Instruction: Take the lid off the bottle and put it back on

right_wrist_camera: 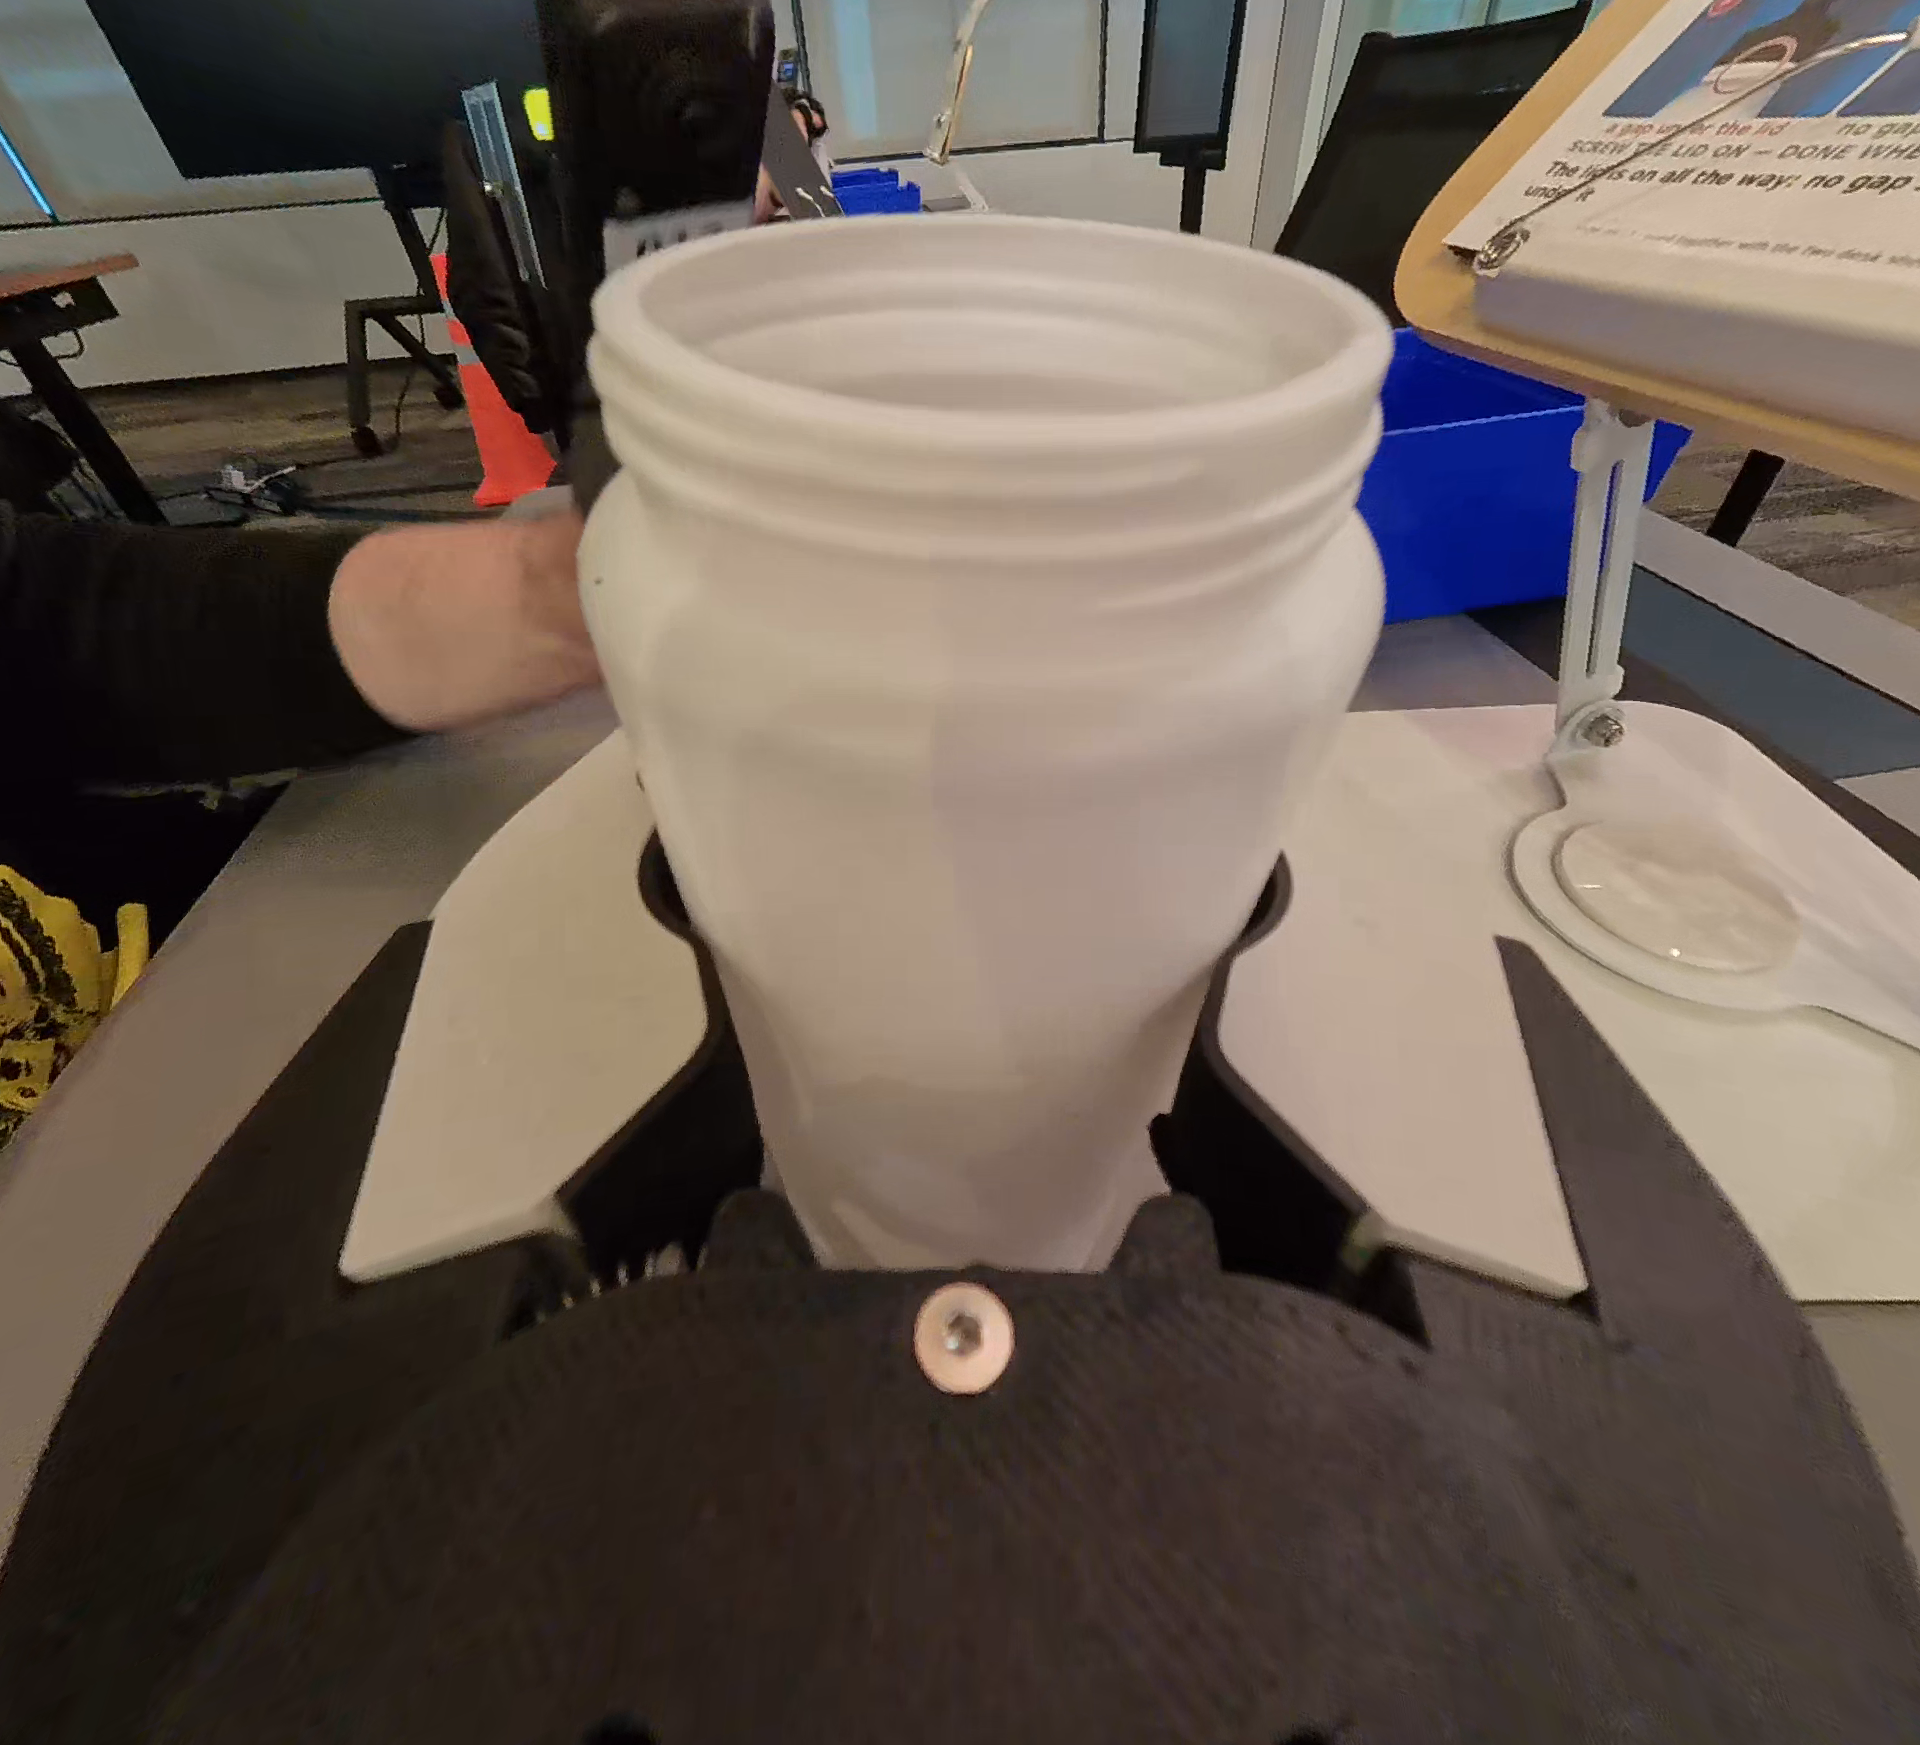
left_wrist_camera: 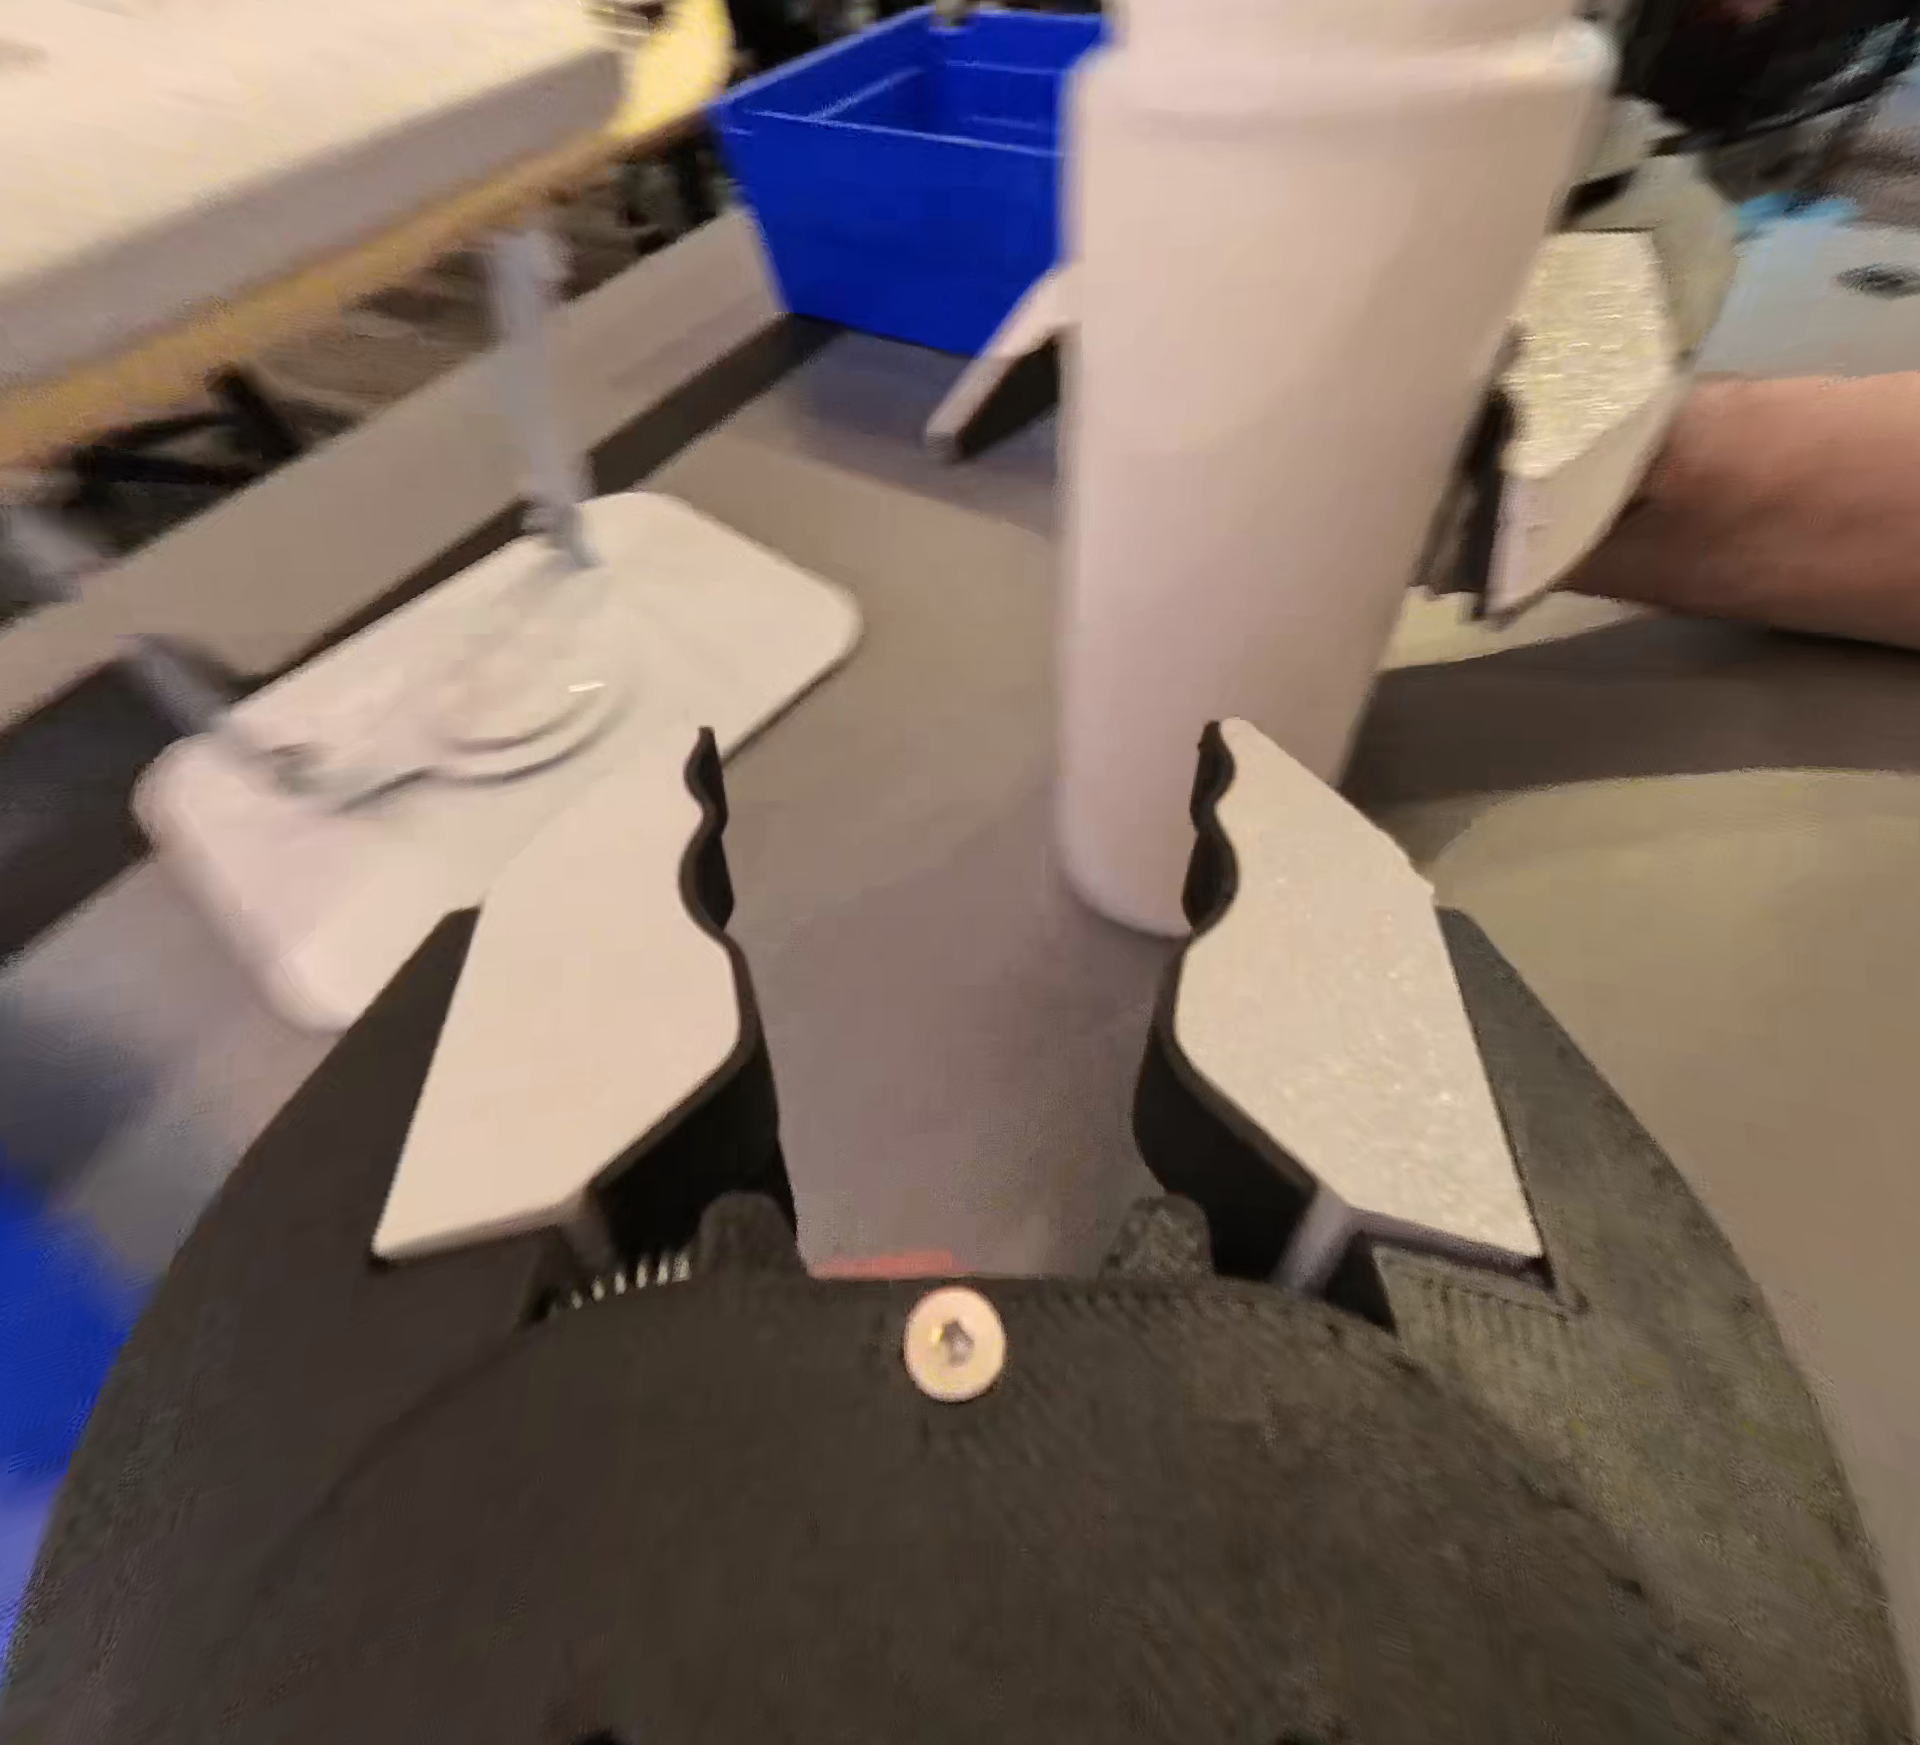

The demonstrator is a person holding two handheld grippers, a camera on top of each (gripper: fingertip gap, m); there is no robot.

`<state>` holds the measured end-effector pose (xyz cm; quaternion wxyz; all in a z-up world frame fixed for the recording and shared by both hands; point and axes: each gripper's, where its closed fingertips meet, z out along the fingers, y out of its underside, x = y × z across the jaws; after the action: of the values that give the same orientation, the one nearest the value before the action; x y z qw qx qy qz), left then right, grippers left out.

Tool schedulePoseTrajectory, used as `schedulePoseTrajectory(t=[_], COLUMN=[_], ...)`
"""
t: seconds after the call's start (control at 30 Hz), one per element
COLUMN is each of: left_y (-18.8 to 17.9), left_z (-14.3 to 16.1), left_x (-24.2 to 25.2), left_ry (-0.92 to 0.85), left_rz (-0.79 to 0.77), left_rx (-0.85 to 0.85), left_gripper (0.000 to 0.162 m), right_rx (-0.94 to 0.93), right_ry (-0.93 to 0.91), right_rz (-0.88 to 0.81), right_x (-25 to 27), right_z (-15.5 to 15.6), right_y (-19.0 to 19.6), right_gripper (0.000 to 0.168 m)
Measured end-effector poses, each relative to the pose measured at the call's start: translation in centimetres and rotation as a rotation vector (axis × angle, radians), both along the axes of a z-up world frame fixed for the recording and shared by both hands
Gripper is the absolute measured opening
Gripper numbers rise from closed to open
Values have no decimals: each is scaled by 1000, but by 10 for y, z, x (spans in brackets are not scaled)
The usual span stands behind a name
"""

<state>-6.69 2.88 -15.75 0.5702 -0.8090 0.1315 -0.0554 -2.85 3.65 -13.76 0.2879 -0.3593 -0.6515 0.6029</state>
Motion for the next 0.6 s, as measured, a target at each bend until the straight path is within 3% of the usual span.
schedulePoseTrajectory(t=[0.17,0.27,0.4,0.6], left_y=[-46,-66,-75,-83], left_z=[44,47,17,-44], left_x=[-132,-206,-277,-337], left_ry=[323,552,662,733], left_rz=[285,361,327,212], left_rx=[-97,-274,-557,-921], left_gripper=[83,82,90,97], right_rx=[52,81,79,55], right_ry=[8,-3,-7,1], right_rz=[13,26,43,42], right_x=[0,-1,0,1], right_z=[-8,-17,-20,-19], right_y=[-7,-11,-12,-9], right_gripper=[103,104,99,99])
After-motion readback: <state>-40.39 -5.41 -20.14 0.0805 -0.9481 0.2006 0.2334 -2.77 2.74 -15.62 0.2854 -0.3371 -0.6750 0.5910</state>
